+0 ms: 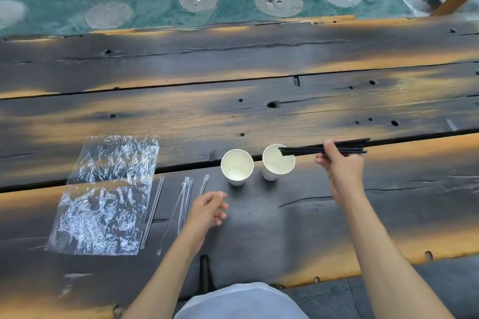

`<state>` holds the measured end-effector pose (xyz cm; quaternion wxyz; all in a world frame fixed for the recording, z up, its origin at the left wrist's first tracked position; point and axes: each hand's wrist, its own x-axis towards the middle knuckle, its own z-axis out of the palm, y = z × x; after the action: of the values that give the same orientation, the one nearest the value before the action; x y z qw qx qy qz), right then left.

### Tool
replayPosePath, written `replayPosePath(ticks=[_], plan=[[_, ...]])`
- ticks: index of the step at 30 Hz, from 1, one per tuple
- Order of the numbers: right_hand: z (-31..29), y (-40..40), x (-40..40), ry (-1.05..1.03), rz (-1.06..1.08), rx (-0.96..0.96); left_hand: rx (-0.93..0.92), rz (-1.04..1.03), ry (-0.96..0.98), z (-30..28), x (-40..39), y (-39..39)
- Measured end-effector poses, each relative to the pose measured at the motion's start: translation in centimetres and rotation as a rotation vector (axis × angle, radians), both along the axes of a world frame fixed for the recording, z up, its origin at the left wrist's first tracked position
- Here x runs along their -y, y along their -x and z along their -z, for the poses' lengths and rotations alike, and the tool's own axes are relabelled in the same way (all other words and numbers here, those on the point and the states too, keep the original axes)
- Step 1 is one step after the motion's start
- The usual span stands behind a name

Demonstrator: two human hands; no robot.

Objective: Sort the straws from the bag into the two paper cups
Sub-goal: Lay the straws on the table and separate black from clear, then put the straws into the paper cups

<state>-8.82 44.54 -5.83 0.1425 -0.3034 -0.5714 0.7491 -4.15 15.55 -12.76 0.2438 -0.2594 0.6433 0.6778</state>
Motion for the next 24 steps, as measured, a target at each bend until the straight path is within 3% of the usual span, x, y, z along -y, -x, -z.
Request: replayPosePath(ticks=[7,13,15,19,21,24], plan=[[3.6,2.6,2.4,-0.314,-0.280,0.222,0.090,-0.122,0.105,2.0,3.3,-1.9],[3.7,2.5,2.6,-0.337,-0.286,0.242,0.129,-0.203,0.242,4.5,7.4,-2.4],[3.2,2.4,2.4,-0.324,-0.264,0.245,0.097,-0.212,0.384,5.2,8.6,-2.3],[0.3,2.2,3.0,-0.418,-0.086,0.186,0.053,-0.069,0.807,5.8,10.0,-1.3],[-1.8,1.4,5.0,-0.498,-0.005,0.062,0.055,0.050,0.914,6.1,10.0,-0.7],[-2.2,-0.7,10.5,-0.474,-0.228,0.025,0.081,0.166,0.970,6.6,9.4,-0.1]])
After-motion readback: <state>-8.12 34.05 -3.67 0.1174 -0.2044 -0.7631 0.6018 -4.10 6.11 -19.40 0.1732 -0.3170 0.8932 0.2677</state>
